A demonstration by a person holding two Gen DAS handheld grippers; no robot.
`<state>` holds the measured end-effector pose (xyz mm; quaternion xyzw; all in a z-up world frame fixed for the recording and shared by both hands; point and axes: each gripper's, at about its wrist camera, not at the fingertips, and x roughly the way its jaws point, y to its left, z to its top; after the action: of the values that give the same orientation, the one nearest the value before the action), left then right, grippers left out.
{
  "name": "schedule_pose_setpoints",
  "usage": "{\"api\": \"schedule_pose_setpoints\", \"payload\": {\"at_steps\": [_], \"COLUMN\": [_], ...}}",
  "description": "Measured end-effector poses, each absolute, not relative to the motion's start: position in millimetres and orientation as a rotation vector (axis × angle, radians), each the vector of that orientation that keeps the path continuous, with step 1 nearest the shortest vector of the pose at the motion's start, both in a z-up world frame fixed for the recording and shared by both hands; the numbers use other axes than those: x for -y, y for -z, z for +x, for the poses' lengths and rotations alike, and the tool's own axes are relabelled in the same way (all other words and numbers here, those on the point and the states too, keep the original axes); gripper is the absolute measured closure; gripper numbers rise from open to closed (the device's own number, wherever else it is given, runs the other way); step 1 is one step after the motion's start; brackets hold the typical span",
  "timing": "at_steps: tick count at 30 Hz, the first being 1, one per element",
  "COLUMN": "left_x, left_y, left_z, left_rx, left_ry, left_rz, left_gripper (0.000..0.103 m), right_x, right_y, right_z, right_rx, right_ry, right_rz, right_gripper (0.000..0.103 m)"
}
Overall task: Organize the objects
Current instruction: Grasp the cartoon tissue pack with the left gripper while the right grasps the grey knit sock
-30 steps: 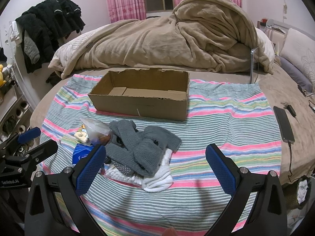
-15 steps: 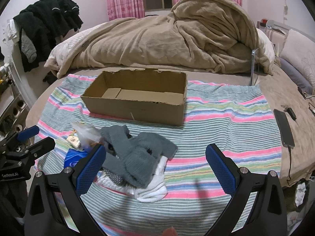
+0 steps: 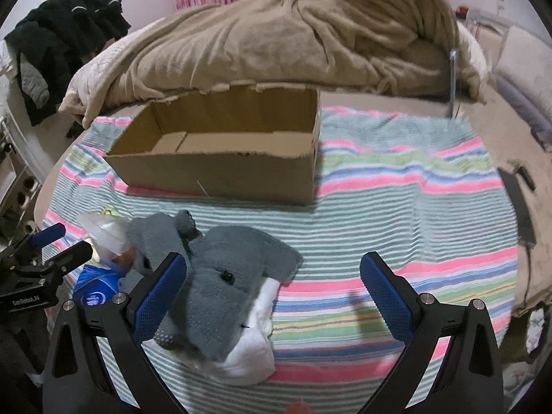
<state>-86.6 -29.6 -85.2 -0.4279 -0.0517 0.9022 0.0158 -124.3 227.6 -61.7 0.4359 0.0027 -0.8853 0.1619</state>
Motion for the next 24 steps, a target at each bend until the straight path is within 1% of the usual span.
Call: {"api": "schedule_pose_setpoints", "payload": {"at_steps": [2, 3, 4, 6, 7, 8, 9, 10, 12, 15, 18, 21, 24], "left_x": [34, 36, 36, 34, 32, 30, 29, 29, 27, 27, 28, 27, 25], "left_y": [93, 97, 100, 105, 106, 107, 107, 108, 108, 108, 102, 95, 85], "left_z": [-93, -96, -99, -102, -103, -104, -104, -105, -105, -102, -97, -91, -86], "left_rx": [0.194, 0.207, 0.204, 0.177, 0.16, 0.136, 0.123, 0.11, 0.09, 0.08, 0.098, 0.102, 0.105], "left_ry": [-2.781, -2.771, -2.764, -2.757, -2.755, -2.753, -2.754, -2.754, -2.757, -2.768, -2.771, -2.77, -2.776], "left_rz": [-1.355, -1.372, -1.394, -1.401, -1.404, -1.406, -1.405, -1.405, -1.392, -1.38, -1.353, -1.32, -1.279], "left_gripper": [0.004, 0.014, 0.017, 0.021, 0.022, 0.025, 0.028, 0.03, 0.04, 0.051, 0.055, 0.056, 0.056], "right_x": [-226, -225, -225, -225, -225, -225, -225, -225, -220, -212, -210, -212, -217], "right_y": [67, 70, 71, 73, 73, 74, 75, 76, 75, 75, 69, 63, 52], "right_z": [-128, -129, -130, -130, -131, -131, -131, -130, -126, -121, -115, -111, -106], "right_rx": [0.01, 0.017, 0.022, 0.054, 0.071, 0.085, 0.107, 0.127, 0.121, 0.081, 0.051, 0.043, 0.039], "right_ry": [2.498, 2.485, 2.474, 2.435, 2.416, 2.395, 2.37, 2.341, 2.307, 2.293, 2.306, 2.319, 2.338], "right_rz": [1.255, 1.255, 1.256, 1.26, 1.264, 1.268, 1.267, 1.269, 1.268, 1.254, 1.211, 1.183, 1.143], "right_gripper": [0.003, 0.005, 0.006, 0.013, 0.015, 0.02, 0.027, 0.03, 0.042, 0.051, 0.059, 0.062, 0.063]}}
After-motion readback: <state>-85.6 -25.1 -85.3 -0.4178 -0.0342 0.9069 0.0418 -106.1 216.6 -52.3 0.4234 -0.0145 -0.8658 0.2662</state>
